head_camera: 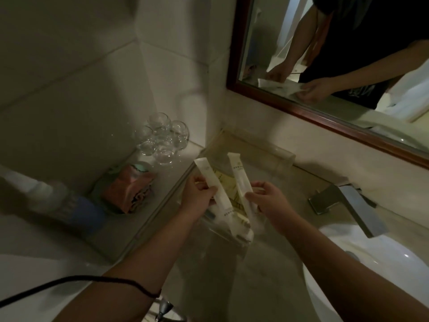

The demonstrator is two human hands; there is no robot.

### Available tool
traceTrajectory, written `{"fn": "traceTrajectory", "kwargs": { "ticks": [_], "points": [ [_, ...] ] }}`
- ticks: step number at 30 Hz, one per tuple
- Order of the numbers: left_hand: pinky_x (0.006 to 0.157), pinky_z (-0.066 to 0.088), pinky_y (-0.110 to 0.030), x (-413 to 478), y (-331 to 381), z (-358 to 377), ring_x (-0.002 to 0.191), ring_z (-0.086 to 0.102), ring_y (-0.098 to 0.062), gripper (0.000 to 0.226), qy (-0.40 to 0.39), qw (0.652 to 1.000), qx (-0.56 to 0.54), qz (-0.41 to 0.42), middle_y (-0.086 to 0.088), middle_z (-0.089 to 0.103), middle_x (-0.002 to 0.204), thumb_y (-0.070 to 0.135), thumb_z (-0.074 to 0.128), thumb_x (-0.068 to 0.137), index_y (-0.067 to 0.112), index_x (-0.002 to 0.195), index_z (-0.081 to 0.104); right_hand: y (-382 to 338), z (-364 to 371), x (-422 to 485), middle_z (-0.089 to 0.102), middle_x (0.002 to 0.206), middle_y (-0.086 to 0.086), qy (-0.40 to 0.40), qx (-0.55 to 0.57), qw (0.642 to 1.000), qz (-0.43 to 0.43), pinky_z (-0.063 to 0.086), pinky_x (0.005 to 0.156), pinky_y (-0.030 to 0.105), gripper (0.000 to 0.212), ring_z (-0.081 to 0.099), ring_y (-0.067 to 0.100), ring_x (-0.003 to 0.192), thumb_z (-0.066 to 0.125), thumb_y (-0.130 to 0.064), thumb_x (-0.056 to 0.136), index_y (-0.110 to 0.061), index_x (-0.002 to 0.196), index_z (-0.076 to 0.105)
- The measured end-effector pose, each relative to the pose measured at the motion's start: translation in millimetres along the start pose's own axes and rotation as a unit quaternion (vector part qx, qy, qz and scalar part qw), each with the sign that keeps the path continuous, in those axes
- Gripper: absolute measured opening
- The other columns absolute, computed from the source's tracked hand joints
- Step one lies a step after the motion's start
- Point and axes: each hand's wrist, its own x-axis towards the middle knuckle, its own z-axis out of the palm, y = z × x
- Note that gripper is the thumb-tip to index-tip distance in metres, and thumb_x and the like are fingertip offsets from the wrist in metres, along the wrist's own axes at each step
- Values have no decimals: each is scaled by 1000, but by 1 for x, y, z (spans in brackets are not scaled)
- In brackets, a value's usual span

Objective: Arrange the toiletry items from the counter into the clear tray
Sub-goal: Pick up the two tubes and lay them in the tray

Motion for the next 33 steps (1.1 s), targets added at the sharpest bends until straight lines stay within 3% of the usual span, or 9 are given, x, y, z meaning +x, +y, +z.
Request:
{"fn": "traceTrajectory", "kwargs": {
  "ticks": [7,11,14,16,21,24,26,29,33],
  "points": [
    [69,61,-34,12,-9,4,92,70,-23,35,-14,998,-38,-54,-9,69,108,-1,62,85,9,118,58,-1,-2,17,71,102,2,-12,-36,999,4,56,74,35,29,69,19,91,73,-12,80,-23,105,62],
    [71,60,-37,15,-11,5,93,69,-25,30,-19,998,-24,-54,-10,69,107,1,58,88,8,116,60,1,-10,21,71,104,3,-14,-35,999,9,54,72,34,30,69,18,91,72,-10,81,-19,108,62],
    [79,58,-45,15,-8,8,95,68,-27,29,-30,998,32,-38,-10,70,108,7,54,89,12,117,62,0,-13,20,71,104,0,-11,-45,999,5,54,67,31,32,69,16,91,72,-12,82,-19,112,61],
    [77,56,-39,13,-1,10,94,66,-26,29,-43,990,133,-18,-8,67,108,11,54,89,12,118,59,-2,-14,17,71,105,1,-6,-43,999,-9,56,70,34,34,69,16,91,71,-12,83,-18,115,60],
    [83,56,-44,10,12,7,99,61,-23,22,-204,884,413,79,-4,59,111,19,56,91,18,112,62,-15,-24,8,71,106,-4,-6,-109,991,-71,56,73,31,34,68,13,91,63,-13,88,-22,120,62],
    [75,52,-31,5,15,12,100,58,-17,23,-255,820,492,144,-3,62,115,17,57,91,18,113,65,-19,-28,7,67,88,-10,-37,-265,958,-104,46,62,21,19,63,7,80,58,-17,90,-24,105,68],
    [79,49,-30,6,15,16,102,58,-16,25,-277,792,517,167,-3,64,116,18,57,90,18,114,66,-17,-28,8,61,80,-13,-51,-340,933,-104,40,55,18,12,59,6,74,55,-21,93,-26,97,65],
    [82,55,-40,10,12,16,98,61,-17,22,-281,776,536,181,-1,66,110,22,58,89,20,109,67,-10,-25,7,64,92,-3,-72,-381,919,-75,43,61,23,15,59,12,81,54,-22,92,-21,103,64],
    [79,56,-42,18,7,16,92,62,-15,19,-270,789,517,194,1,67,103,24,62,85,22,103,68,-4,-20,7,61,99,2,-98,-406,907,-61,40,67,29,20,56,19,86,55,-21,90,-17,109,59]
  ]
}}
